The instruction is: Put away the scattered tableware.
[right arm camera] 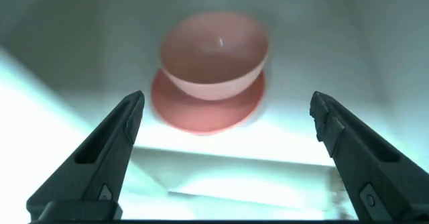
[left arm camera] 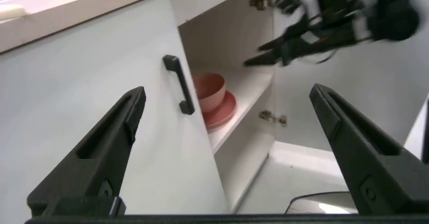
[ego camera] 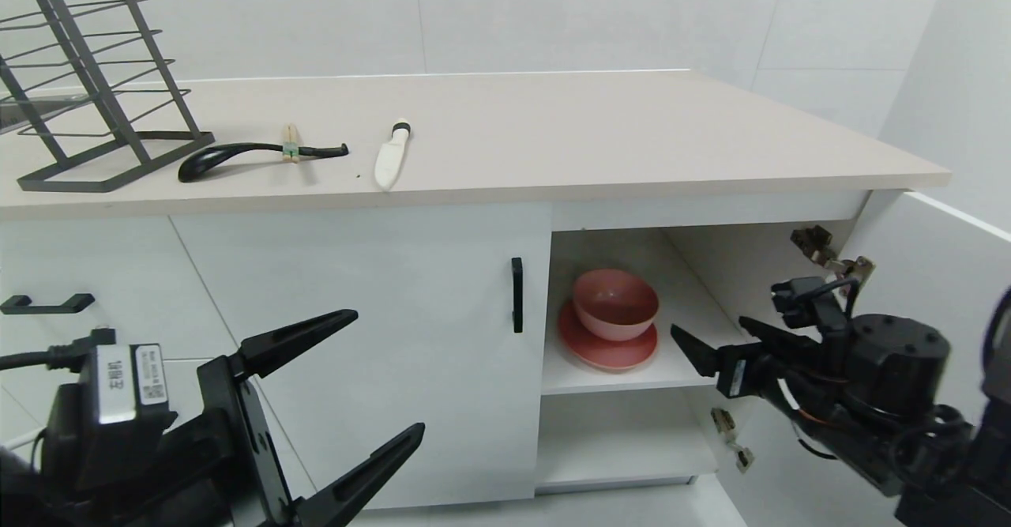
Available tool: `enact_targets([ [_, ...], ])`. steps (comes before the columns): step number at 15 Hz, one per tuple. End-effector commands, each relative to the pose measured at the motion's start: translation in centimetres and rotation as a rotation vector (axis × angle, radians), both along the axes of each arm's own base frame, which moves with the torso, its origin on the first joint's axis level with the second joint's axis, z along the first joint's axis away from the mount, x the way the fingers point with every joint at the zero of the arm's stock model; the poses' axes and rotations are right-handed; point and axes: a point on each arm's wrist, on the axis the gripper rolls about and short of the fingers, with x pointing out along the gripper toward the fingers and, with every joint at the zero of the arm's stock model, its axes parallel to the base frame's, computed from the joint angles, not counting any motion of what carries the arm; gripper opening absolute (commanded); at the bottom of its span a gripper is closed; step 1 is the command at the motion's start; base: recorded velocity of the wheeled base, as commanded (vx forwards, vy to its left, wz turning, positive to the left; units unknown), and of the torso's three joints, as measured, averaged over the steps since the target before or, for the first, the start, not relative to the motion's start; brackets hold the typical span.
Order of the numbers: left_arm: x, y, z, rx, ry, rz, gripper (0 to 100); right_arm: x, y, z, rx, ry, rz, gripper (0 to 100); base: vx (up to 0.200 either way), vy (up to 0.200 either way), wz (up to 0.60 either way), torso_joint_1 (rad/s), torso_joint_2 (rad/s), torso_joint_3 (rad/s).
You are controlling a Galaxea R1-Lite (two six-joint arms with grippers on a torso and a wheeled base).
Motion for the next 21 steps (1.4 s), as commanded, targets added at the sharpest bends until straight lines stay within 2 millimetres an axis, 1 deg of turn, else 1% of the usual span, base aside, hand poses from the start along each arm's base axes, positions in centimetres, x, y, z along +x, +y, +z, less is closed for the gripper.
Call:
enact_targets([
  [1, -0.1, 0.9, 0.7, -0.027, -0.033, 0.042, 100, -6.6, -2.7, 5.8, -0.027, -0.217, -0.004, 100, 0.0, 0.0, 0.0, 0.0, 0.0, 0.0],
  [2, -0.3, 1.2, 0.9, -0.038, -0.047, 0.058, 100, -7.4, -3.1, 6.8, -0.025, -0.266, -0.011, 100, 0.0, 0.0, 0.0, 0.0, 0.0, 0.0],
  [3, -0.5, 1.6, 1.3, -0.057, -0.057, 0.12, 100, -8.3, -3.6, 7.6, -0.041, -0.3, -0.01, 100, 0.0, 0.0, 0.0, 0.0, 0.0, 0.0],
  [5, -1.2, 2.3, 1.8, -0.09, -0.061, 0.197, 100, -10.1, -4.3, 8.5, -0.041, -0.325, -0.016, 100, 0.0, 0.0, 0.0, 0.0, 0.0, 0.0],
  [7, -2.6, 3.3, 2.3, -0.141, -0.034, 0.232, 100, -12.5, -5.7, 8.7, -0.057, -0.301, -0.038, 100, 0.0, 0.0, 0.0, 0.0, 0.0, 0.0],
  [8, -3.4, 4.0, 2.4, -0.162, -0.014, 0.246, 100, -13.8, -6.3, 8.5, -0.066, -0.277, -0.037, 100, 0.0, 0.0, 0.0, 0.0, 0.0, 0.0],
  [9, -5.0, 5.1, 2.5, -0.191, 0.003, 0.248, 100, -16.1, -7.2, 8.1, -0.085, -0.254, -0.035, 100, 0.0, 0.0, 0.0, 0.0, 0.0, 0.0],
  [10, -6.2, 6.1, 2.5, -0.209, -0.009, 0.265, 100, -17.7, -7.6, 7.8, -0.111, -0.259, -0.047, 100, 0.0, 0.0, 0.0, 0.0, 0.0, 0.0],
  [11, -8.3, 7.8, 2.4, -0.254, -0.063, 0.327, 100, -19.8, -8.1, 7.8, -0.159, -0.296, -0.067, 100, 0.0, 0.0, 0.0, 0.0, 0.0, 0.0],
  [12, -10.2, 9.0, 1.8, -0.277, -0.101, 0.393, 100, -21.3, -8.5, 8.2, -0.177, -0.317, -0.103, 100, 0.0, 0.0, 0.0, 0.0, 0.0, 0.0],
  [13, -11.8, 9.8, 0.5, -0.267, -0.106, 0.509, 100, -22.8, -8.8, 8.8, -0.182, -0.329, -0.133, 100, 0.0, 0.0, 0.0, 0.0, 0.0, 0.0],
  [14, -13.4, 10.4, -1.2, -0.25, -0.095, 0.642, 100, -24.5, -9.0, 8.9, -0.181, -0.348, -0.153, 100, 0.0, 0.0, 0.0, 0.0, 0.0, 0.0],
  [15, -14.6, 10.6, -2.3, -0.236, -0.068, 0.708, 100, -25.9, -9.1, 8.4, -0.182, -0.37, -0.172, 100, 0.0, 0.0, 0.0, 0.0, 0.0, 0.0],
  [16, -14.4, 10.6, -2.3, -0.229, -0.024, 0.735, 100, -26.7, -9.1, 7.8, -0.19, -0.387, -0.197, 100, 0.0, 0.0, 0.0, 0.0, 0.0, 0.0],
  [17, -14.4, 10.6, -2.2, -0.243, -0.022, 0.737, 100, -26.9, -9.2, 7.7, -0.193, -0.391, -0.206, 100, 0.0, 0.0, 0.0, 0.0, 0.0, 0.0],
  [18, -14.2, 10.5, -2.8, -0.272, 0.019, 0.72, 100, -26.9, -9.3, 7.9, -0.183, -0.407, -0.251, 100, 0.0, 0.0, 0.0, 0.0, 0.0, 0.0],
  [19, -13.9, 10.5, -4.0, -0.228, 0.055, 0.722, 100, -26.7, -9.3, 7.5, -0.183, -0.401, -0.252, 100, 0.0, 0.0, 0.0, 0.0, 0.0, 0.0],
  [20, -13.8, 10.4, -4.6, -0.18, 0.092, 0.736, 100, -26.3, -9.2, 6.5, -0.187, -0.366, -0.248, 100, 0.0, 0.0, 0.0, 0.0, 0.0, 0.0],
  [21, -13.8, 10.5, -5.8, -0.105, 0.183, 0.778, 100, -25.4, -9.1, 4.3, -0.195, -0.321, -0.246, 100, 0.0, 0.0, 0.0, 0.0, 0.0, 0.0],
])
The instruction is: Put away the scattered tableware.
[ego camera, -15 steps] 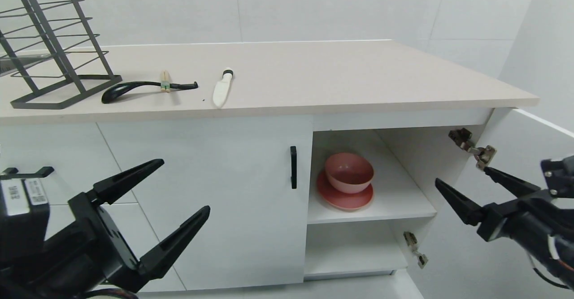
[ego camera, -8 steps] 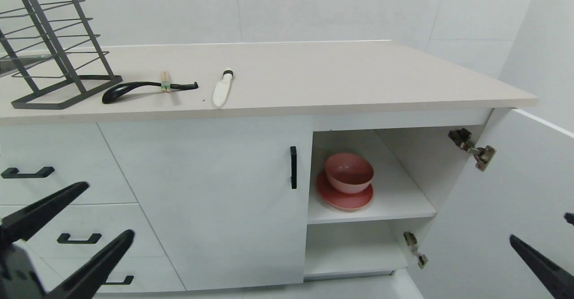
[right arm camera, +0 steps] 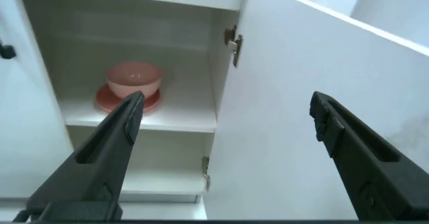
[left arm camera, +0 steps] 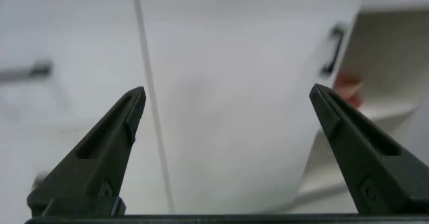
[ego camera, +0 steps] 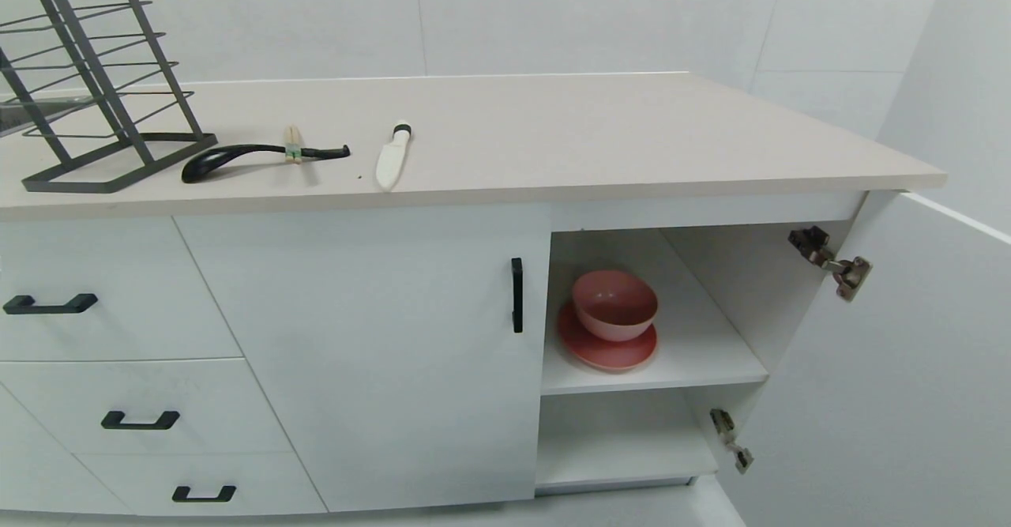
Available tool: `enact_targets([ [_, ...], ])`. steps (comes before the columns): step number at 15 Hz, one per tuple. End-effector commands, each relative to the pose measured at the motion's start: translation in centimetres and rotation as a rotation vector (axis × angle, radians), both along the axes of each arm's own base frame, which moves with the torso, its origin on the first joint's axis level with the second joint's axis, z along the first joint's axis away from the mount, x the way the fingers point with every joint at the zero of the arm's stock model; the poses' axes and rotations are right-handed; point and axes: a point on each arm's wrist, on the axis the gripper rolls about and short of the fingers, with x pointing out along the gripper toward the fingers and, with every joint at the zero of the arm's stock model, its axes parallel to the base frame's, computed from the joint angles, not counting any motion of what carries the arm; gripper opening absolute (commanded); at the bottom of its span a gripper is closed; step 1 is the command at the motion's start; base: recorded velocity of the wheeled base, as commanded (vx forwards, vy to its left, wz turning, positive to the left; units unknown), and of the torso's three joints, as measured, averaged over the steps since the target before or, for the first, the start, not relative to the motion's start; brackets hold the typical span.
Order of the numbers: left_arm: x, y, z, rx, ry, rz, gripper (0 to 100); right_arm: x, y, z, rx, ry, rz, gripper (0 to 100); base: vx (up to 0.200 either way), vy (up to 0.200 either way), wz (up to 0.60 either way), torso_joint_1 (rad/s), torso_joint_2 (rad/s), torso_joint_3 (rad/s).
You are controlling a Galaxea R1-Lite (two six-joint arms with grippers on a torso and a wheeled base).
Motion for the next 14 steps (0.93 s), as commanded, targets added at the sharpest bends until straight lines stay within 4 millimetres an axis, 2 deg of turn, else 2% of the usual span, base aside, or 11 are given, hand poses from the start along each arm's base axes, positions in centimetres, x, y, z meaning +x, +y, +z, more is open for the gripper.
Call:
enact_targets([
  [1, -0.3, 0.2, -1.2, 0.045, 0.053, 0.085, 100, 0.3, 0.1, -2.6, 0.008, 0.014, -0.033, 100, 0.0, 0.0, 0.0, 0.0, 0.0, 0.0],
  [3, -0.3, 0.2, -1.2, 0.068, 0.051, 0.098, 100, 0.4, 0.4, -3.0, 0.021, 0.023, -0.102, 100, 0.0, 0.0, 0.0, 0.0, 0.0, 0.0],
  [5, -0.3, 0.2, -1.3, 0.045, 0.059, 0.094, 100, 0.6, 0.3, -4.3, 0.034, 0.084, -0.098, 100, 0.0, 0.0, 0.0, 0.0, 0.0, 0.0],
  [12, -0.3, 0.2, -1.3, -0.074, 0.07, 0.1, 100, 0.5, 0.5, -4.3, 0.003, 0.102, -0.04, 100, 0.0, 0.0, 0.0, 0.0, 0.0, 0.0],
  [14, -0.3, 0.1, -1.3, -0.079, 0.068, 0.178, 100, 0.4, 0.5, -4.3, 0.003, 0.122, -0.043, 100, 0.0, 0.0, 0.0, 0.0, 0.0, 0.0],
])
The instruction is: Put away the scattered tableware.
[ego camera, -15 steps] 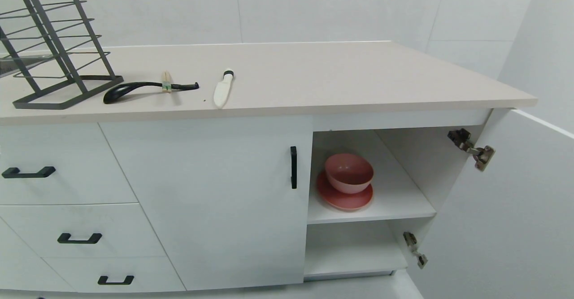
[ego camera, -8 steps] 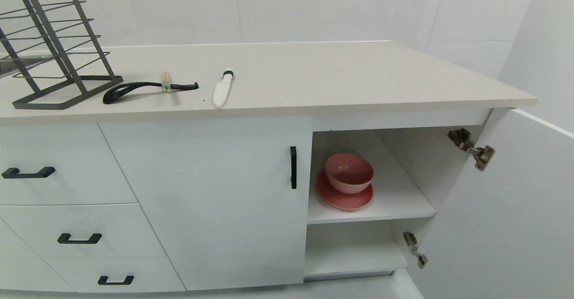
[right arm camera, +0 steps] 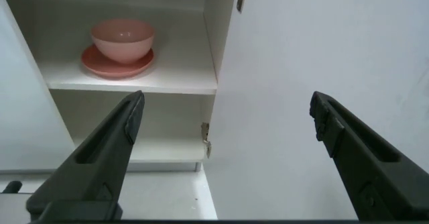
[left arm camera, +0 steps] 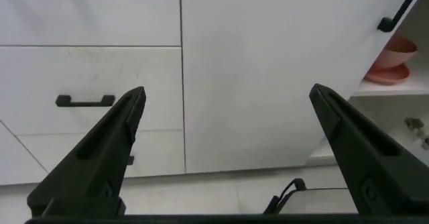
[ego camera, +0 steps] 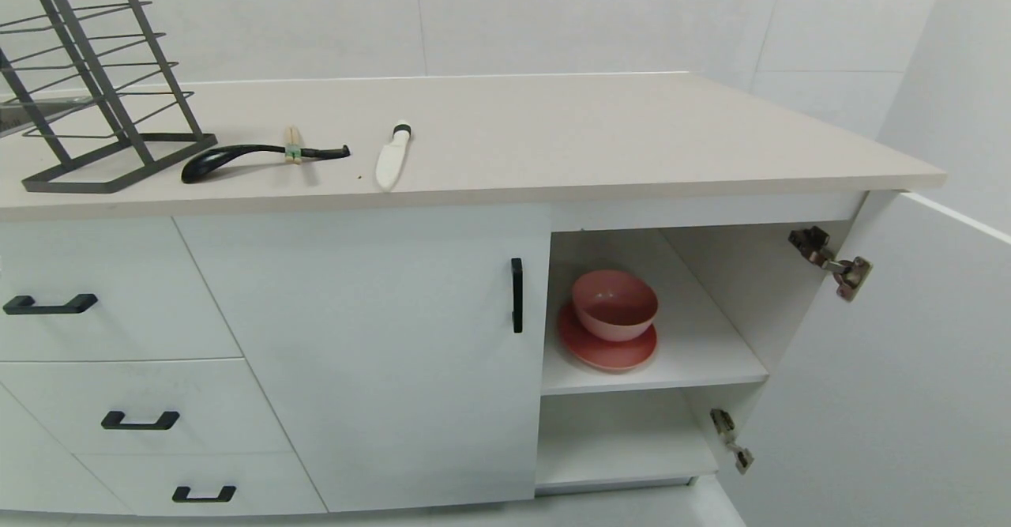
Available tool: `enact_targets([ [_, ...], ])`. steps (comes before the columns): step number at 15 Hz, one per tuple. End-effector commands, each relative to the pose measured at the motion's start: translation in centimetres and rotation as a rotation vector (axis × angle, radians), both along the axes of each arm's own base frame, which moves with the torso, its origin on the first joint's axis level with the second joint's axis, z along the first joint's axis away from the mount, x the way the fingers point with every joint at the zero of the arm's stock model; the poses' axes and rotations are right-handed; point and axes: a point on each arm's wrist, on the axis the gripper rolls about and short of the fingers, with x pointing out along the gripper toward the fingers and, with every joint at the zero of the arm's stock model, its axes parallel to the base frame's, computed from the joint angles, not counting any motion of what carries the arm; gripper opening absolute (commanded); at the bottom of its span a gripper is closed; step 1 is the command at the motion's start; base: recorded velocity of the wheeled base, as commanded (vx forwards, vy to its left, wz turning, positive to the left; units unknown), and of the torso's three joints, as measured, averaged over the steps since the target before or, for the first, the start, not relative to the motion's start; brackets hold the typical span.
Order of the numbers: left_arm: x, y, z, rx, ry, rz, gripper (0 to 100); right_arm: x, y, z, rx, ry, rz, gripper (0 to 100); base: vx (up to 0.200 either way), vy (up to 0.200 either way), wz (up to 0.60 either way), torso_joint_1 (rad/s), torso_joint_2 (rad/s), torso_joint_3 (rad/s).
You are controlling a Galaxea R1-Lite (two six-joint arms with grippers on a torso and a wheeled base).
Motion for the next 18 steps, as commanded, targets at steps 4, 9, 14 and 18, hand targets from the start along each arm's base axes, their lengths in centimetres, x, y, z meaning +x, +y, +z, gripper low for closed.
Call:
enact_targets([
  [4, -0.82, -0.26, -0.15, 0.044, -0.092, 0.167, 100, 0.12, 0.0, 0.32, -0.002, -0.028, 0.0, 100, 0.0, 0.0, 0.0, 0.0, 0.0, 0.0],
  [9, -0.82, -0.27, -0.17, 0.038, -0.091, 0.16, 100, 0.16, 0.0, 0.24, 0.001, -0.034, 0.003, 100, -0.04, 0.0, 0.0, 0.0, 0.0, 0.001],
  [14, -0.82, -0.27, -0.15, 0.031, -0.093, 0.16, 100, 0.16, 0.05, 0.23, 0.006, -0.038, 0.022, 100, -0.2, 0.0, 0.0, 0.004, 0.0, 0.0],
  [18, -0.82, -0.27, -0.17, 0.012, -0.092, 0.159, 100, 0.15, 0.05, 0.21, 0.006, -0.033, 0.025, 0, -0.2, -0.05, 0.0, 0.0, 0.0, 0.004],
])
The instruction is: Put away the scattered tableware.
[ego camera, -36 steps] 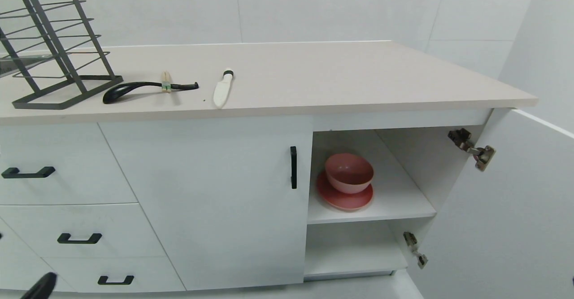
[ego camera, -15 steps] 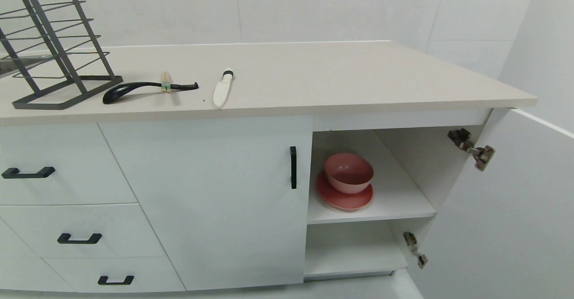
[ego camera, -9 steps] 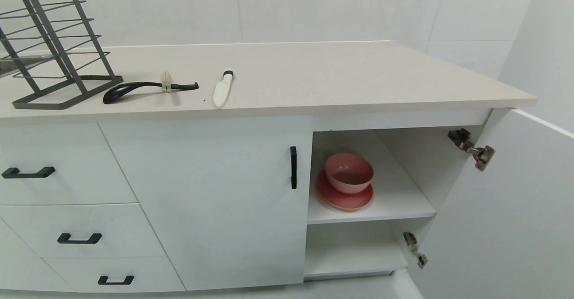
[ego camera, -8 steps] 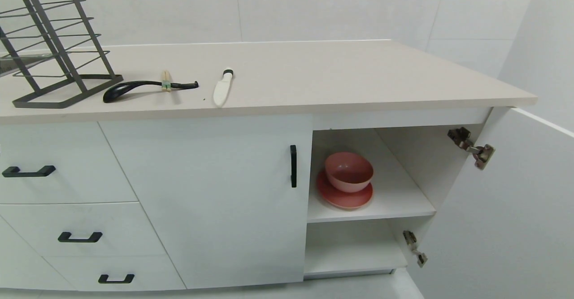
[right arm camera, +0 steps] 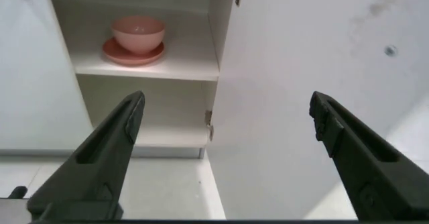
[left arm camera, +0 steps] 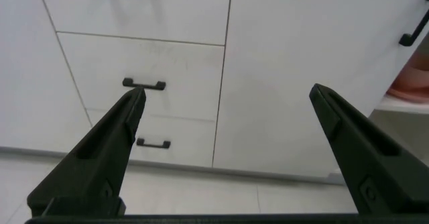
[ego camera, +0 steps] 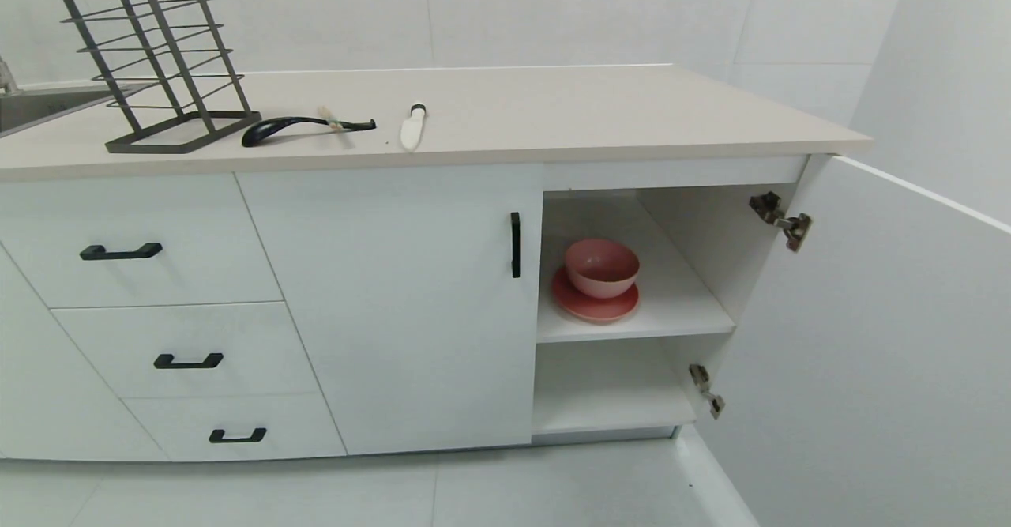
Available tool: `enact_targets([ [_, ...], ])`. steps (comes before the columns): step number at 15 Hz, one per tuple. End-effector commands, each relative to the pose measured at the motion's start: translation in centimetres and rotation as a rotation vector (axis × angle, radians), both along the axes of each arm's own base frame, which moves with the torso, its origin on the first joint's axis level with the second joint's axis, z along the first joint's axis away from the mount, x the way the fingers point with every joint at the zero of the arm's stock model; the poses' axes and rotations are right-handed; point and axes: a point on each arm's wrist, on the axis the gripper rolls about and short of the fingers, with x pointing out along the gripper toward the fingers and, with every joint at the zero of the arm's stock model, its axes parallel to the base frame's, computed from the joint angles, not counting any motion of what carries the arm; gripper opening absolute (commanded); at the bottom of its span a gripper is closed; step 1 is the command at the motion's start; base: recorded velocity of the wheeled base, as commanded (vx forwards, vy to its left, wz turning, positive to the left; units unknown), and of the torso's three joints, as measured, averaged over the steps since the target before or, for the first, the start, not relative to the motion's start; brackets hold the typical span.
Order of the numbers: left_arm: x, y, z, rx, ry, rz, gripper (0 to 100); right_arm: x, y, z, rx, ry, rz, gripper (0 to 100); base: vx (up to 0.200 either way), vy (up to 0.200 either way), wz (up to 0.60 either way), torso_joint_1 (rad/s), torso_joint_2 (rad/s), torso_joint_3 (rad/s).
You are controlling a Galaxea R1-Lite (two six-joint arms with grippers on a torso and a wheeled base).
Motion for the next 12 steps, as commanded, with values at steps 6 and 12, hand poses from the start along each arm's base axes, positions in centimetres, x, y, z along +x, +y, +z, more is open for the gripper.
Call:
enact_targets([
  [6, 0.0, 0.0, 0.01, -0.006, -0.002, 0.0, 100, 0.03, 0.0, 0.06, -0.002, 0.002, 0.002, 0, -0.2, -0.1, 0.0, 0.002, 0.0, 0.005],
  [12, 0.0, 0.0, -0.01, -0.027, -0.002, -0.001, 100, 0.03, 0.0, 0.06, 0.0, 0.002, 0.002, 0, -0.167, -0.2, 0.0, 0.006, 0.0, 0.002],
])
